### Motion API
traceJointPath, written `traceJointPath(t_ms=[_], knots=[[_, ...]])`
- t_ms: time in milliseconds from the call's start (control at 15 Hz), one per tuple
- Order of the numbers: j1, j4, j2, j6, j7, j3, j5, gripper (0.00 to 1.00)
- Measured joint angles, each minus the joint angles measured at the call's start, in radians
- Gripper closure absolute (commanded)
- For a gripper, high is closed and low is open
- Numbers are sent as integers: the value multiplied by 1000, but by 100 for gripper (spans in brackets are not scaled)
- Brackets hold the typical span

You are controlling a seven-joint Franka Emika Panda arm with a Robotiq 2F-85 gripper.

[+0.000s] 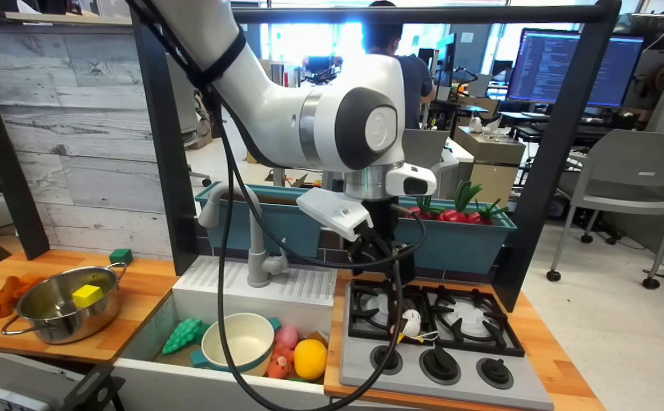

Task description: Remove the toy from the stove and put it on the base top on the left

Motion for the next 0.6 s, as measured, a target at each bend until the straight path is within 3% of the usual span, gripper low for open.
traceJointPath(t_ms=[333, 600], knots=[[32, 209, 174, -12, 126, -15, 2, 0], [14, 265, 203, -32, 205, -63, 2, 0]])
